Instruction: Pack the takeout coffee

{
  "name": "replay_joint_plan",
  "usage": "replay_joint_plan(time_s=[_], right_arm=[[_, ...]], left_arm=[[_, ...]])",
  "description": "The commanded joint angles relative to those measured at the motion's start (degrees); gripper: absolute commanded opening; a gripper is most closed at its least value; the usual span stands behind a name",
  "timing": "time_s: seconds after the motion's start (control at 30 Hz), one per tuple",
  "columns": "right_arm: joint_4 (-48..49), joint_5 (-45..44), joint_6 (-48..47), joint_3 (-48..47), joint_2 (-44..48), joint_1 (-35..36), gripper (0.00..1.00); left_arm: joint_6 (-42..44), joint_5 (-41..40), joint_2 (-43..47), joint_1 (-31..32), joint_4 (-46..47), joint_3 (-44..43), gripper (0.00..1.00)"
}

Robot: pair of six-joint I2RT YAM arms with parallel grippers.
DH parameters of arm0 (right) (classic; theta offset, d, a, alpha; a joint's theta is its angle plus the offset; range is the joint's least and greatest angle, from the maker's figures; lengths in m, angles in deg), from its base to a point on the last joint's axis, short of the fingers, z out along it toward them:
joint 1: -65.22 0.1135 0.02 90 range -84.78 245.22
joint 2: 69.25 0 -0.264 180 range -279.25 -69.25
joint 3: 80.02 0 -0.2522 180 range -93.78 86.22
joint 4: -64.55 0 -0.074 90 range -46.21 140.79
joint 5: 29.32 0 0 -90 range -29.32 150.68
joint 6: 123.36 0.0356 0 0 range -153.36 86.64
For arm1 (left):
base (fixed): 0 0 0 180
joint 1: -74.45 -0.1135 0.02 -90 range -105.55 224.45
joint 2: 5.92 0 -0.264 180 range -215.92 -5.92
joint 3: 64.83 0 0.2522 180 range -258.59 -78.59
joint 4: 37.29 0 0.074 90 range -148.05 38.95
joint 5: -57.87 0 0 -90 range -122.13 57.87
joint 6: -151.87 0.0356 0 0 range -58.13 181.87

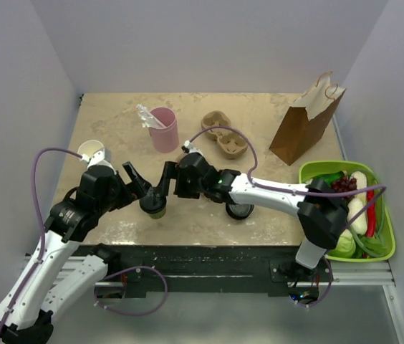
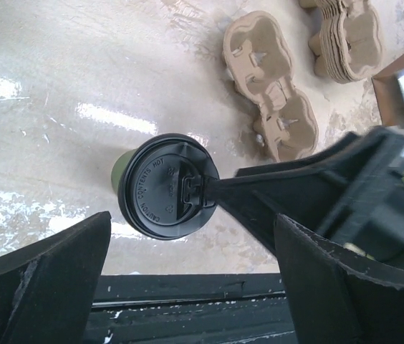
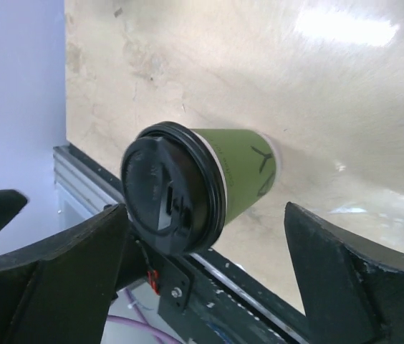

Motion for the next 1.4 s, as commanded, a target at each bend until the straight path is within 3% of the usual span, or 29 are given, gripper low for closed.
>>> replay_joint_plan(time_s=[0.0,0.13,0.3,0.47,0.57,0.8,0.93,1.07,1.17,1.2,1.37], right_arm=[[-10.3,-9.0,-8.3,-6.0,9.5,-1.8,0.95],[-27.8,-25.6,-11.7,-11.1,15.8,-5.7,0.98],[-33.7,-41.7,-22.7,-16.6,21.4,-14.7,0.98],[-34.9,-41.8,-27.4,-24.4,19.8,-31.4,0.98],[-35.6,-40.8,-31.7,-31.3,14.6,-37.3,0.98],[-40.5,-36.1,-35.5,-46.5,0.3,-45.6,0.95],[-47.4,-35.0,-32.0,-50.7,-4.7,-48.4,0.9],[-43.6,-32.4,-32.6,-45.1,-3.7,-48.4,0.79],[-40.1,-29.2,-36.2,-40.7,-2.4,-48.5,0.59],[-41.0,-27.6,-36.1,-40.7,-2.0,-48.5,0.43],[-41.0,-24.9,-38.0,-36.7,2.9,-48.4,0.15]], left_arm=[[2.7,0.4,1.8,0.0,-1.2,-2.7,1.0],[3.7,2.4,2.4,0.0,-1.4,-2.6,1.0],[5.2,5.2,3.1,0.0,-0.6,-2.0,1.0],[5.3,8.4,3.3,0.0,0.2,-0.5,0.99],[5.5,10.6,2.7,0.0,0.5,0.2,1.0],[4.9,11.8,2.7,0.0,0.9,2.7,1.0],[5.1,12.2,2.6,0.0,0.8,2.9,1.0],[5.0,12.7,2.7,0.0,1.2,3.2,1.0],[5.2,12.5,2.8,0.0,1.0,3.2,0.99],[5.3,12.9,2.8,0.0,1.2,3.4,1.0],[5.2,14.1,3.4,0.0,2.5,4.6,1.0]])
